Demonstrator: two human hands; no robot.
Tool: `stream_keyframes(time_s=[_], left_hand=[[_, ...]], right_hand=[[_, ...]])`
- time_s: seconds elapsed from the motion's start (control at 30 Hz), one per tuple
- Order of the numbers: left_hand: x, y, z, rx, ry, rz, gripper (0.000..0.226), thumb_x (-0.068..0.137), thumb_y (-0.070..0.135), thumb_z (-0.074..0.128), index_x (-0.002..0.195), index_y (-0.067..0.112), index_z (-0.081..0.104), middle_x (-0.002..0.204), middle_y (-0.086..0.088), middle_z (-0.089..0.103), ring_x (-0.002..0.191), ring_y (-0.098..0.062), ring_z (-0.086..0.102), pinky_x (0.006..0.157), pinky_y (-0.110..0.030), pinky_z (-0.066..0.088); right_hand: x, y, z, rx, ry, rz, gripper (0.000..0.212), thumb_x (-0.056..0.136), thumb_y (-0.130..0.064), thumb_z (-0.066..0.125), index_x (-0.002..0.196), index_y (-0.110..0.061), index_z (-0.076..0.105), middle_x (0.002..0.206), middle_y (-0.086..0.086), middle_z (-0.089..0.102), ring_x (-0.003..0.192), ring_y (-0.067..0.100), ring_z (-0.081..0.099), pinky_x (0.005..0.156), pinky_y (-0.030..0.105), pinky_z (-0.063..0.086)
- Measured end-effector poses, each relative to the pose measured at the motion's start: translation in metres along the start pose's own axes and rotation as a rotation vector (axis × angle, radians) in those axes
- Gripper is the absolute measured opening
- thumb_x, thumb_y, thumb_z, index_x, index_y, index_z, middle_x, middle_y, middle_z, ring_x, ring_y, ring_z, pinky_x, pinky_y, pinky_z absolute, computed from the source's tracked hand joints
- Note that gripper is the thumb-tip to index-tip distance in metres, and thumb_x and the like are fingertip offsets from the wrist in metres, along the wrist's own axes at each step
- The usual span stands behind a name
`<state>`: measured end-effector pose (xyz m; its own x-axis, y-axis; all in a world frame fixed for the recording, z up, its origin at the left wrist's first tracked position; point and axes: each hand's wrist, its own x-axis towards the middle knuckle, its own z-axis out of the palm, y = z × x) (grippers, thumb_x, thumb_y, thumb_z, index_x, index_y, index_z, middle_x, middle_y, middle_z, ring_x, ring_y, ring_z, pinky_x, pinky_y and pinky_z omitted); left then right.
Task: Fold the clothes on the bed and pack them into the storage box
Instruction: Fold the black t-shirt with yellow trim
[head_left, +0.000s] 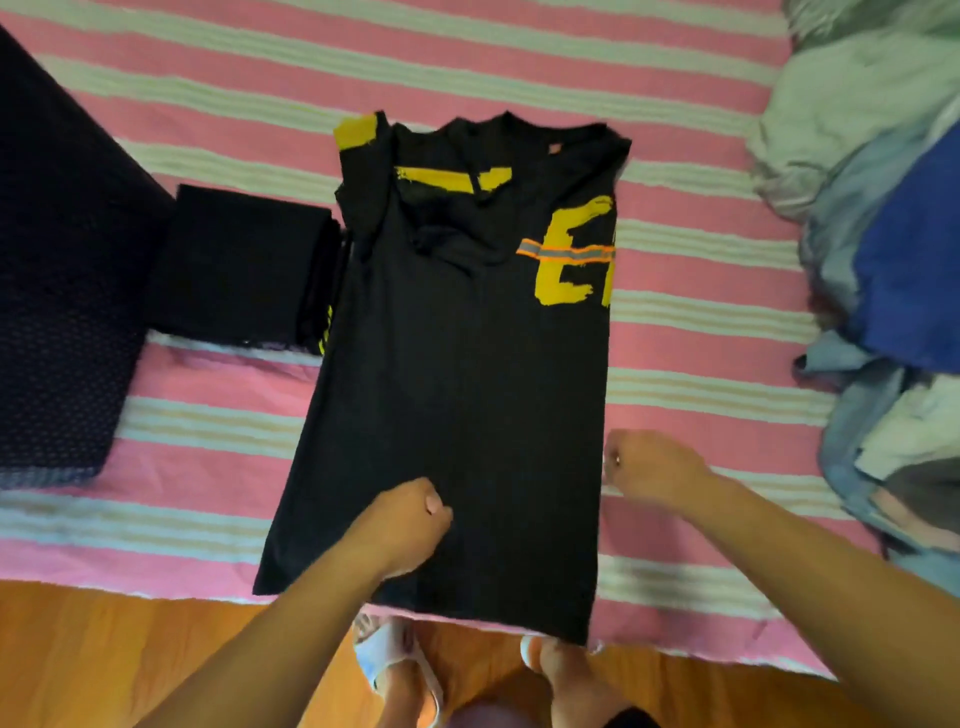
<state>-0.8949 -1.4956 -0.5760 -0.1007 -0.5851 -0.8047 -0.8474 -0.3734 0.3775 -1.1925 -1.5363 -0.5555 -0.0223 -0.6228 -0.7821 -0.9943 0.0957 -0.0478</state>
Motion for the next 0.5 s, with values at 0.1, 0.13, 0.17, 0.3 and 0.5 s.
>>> stream_keyframes(time_s=[0.1,0.13,0.17,0.3,0.5], left_hand=[[0.028,0.027,-0.034,-0.499,0.204,-0.046,0.012,0.095,0.026,0.058,0.091,0.022,0.068,0.088,0.001,0.073,0.083,-0.018,0.068,0.08,-0.039,0.053],[0.043,0.036,-0.041,-0.627,0.246,-0.059,0.011,0.096,0.023,0.058,0.094,0.02,0.068,0.087,0.0,0.073,0.079,-0.017,0.068,0.079,-0.042,0.055],[0.057,0.045,-0.048,-0.735,0.28,-0.07,0.009,0.097,0.021,0.059,0.099,0.018,0.067,0.089,-0.002,0.072,0.078,-0.016,0.067,0.077,-0.042,0.055],[0.121,0.079,-0.081,-1.013,0.419,-0.093,0.031,0.1,0.026,0.063,0.126,0.011,0.056,0.108,-0.008,0.07,0.093,-0.02,0.068,0.076,-0.033,0.054],[0.22,0.116,-0.143,-1.213,0.588,-0.141,0.051,0.094,0.037,0.07,0.133,0.007,0.055,0.108,-0.013,0.07,0.095,-0.025,0.071,0.083,-0.036,0.059]], right_hand=[[0.061,0.014,-0.077,0.125,0.23,-0.07,0.018,0.097,-0.016,0.046,0.103,-0.015,0.063,0.1,0.007,0.066,0.089,0.027,0.06,0.076,0.036,0.052],[0.083,0.019,-0.099,0.13,0.277,-0.088,0.017,0.096,-0.015,0.047,0.101,-0.015,0.063,0.1,0.007,0.067,0.09,0.028,0.06,0.075,0.035,0.05],[0.103,0.025,-0.118,0.122,0.307,-0.108,0.017,0.096,-0.013,0.047,0.1,-0.014,0.063,0.101,0.008,0.066,0.09,0.028,0.059,0.072,0.034,0.047],[0.169,0.043,-0.185,0.017,0.411,-0.189,0.03,0.094,-0.008,0.051,0.122,-0.012,0.06,0.119,0.015,0.061,0.101,0.035,0.059,0.082,0.039,0.05],[0.27,0.045,-0.245,-0.105,0.589,-0.269,0.057,0.088,-0.005,0.054,0.144,-0.015,0.047,0.143,0.014,0.05,0.127,0.041,0.044,0.106,0.043,0.038]])
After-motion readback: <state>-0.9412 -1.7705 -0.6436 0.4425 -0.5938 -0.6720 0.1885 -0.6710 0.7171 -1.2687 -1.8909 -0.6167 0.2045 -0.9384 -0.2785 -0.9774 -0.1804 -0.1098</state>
